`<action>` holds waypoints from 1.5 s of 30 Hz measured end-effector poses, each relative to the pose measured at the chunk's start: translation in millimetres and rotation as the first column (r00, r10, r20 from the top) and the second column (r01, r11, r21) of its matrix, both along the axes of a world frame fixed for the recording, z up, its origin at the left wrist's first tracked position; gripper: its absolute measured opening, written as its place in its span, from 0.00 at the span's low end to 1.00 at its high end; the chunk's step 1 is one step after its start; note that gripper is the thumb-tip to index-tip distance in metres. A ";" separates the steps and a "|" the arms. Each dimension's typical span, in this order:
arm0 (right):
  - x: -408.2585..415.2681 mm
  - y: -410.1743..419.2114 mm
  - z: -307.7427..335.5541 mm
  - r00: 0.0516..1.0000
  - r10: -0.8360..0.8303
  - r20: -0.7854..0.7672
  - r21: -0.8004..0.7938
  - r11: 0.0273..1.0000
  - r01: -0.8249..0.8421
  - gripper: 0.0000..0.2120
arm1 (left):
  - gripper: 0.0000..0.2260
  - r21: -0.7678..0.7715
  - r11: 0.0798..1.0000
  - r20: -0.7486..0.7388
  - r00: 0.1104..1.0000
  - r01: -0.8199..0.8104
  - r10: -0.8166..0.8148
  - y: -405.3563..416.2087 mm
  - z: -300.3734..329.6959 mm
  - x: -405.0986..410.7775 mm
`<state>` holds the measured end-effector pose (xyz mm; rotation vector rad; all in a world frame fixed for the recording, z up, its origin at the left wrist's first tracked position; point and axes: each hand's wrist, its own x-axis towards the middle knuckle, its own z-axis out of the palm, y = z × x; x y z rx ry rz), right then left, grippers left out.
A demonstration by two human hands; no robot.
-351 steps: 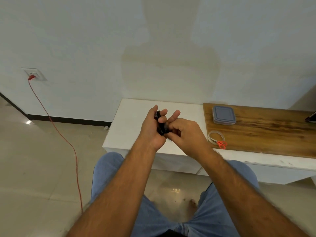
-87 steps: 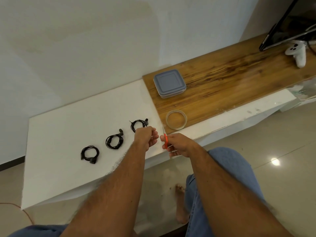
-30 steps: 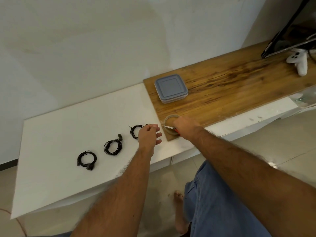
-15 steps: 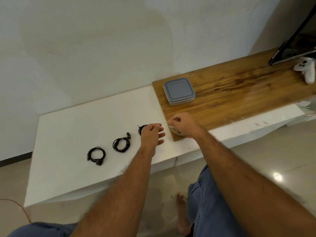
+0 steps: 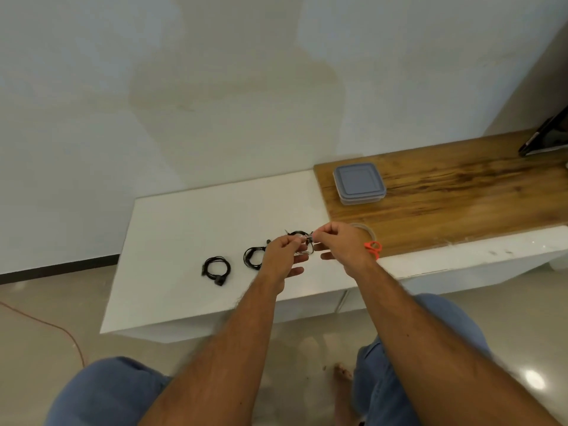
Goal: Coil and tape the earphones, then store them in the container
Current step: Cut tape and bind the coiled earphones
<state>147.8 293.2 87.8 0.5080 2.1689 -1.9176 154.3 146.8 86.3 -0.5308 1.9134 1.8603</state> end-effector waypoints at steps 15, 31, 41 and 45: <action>34.2 -72.5 5.0 0.906 0.339 -0.254 0.656 0.749 -0.096 0.07 | 0.09 -0.075 0.997 0.099 0.995 0.030 -0.023 -69.1 -3.0 39.0; -0.1 -60.8 14.9 0.850 0.492 -0.189 0.741 0.639 -0.206 0.05 | 0.08 -0.877 0.423 0.143 0.964 0.227 -0.223 -177.8 -46.9 -37.9; -7.1 -72.2 -3.4 0.841 0.518 -0.159 0.698 0.661 -0.275 0.04 | 0.05 -0.947 0.155 0.202 0.894 0.283 -0.400 -167.0 -83.1 -27.1; -8.3 -72.9 -1.9 0.841 0.521 -0.147 0.692 0.661 -0.288 0.04 | 0.05 -0.961 0.079 0.213 0.890 0.266 -0.404 -164.7 -90.6 -24.1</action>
